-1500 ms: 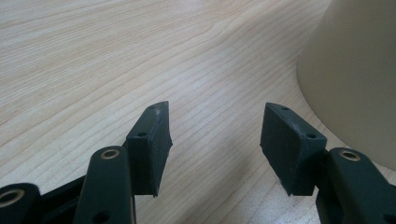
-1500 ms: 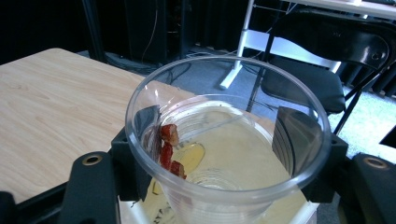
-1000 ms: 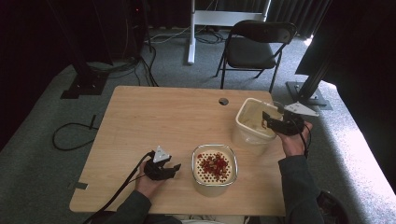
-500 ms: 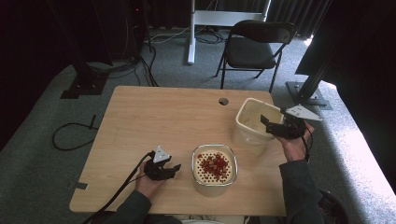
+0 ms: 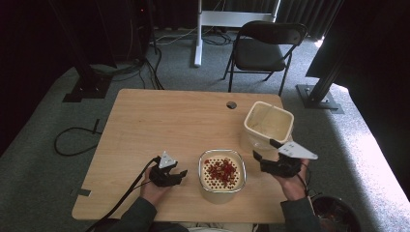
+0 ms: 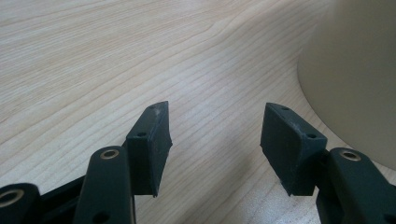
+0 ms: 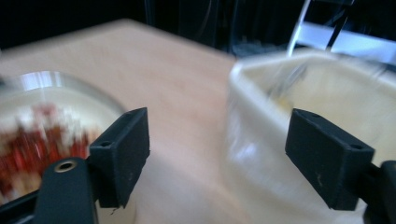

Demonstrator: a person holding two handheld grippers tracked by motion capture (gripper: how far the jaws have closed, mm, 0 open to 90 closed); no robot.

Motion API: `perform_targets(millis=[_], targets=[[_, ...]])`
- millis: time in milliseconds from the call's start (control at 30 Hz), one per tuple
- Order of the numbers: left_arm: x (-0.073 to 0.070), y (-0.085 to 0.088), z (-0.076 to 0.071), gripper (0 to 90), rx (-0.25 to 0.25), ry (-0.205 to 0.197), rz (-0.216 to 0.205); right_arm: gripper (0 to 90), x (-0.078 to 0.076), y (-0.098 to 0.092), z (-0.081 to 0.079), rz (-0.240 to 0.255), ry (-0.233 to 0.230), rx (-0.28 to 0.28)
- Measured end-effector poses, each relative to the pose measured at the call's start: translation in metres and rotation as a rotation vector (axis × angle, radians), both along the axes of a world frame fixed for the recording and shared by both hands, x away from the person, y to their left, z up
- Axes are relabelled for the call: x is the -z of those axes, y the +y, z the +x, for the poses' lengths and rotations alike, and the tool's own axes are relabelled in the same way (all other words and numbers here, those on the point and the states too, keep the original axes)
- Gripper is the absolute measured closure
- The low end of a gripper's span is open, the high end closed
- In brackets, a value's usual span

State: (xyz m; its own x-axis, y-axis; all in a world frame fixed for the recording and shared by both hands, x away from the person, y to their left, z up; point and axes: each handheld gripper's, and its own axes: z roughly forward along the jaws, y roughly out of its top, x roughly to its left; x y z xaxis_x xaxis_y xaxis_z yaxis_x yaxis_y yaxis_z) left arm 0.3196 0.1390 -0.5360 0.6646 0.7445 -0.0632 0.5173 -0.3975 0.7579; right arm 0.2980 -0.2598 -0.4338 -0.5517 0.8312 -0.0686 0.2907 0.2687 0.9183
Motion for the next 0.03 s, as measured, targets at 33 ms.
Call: perform_targets(millis=[33], targets=[[-0.0003,0.0002,-0.0001,43.5,-0.001,-0.001,-0.004,24.0,0.0084,0.0057,0.0004,-0.027,0.026,-0.003]])
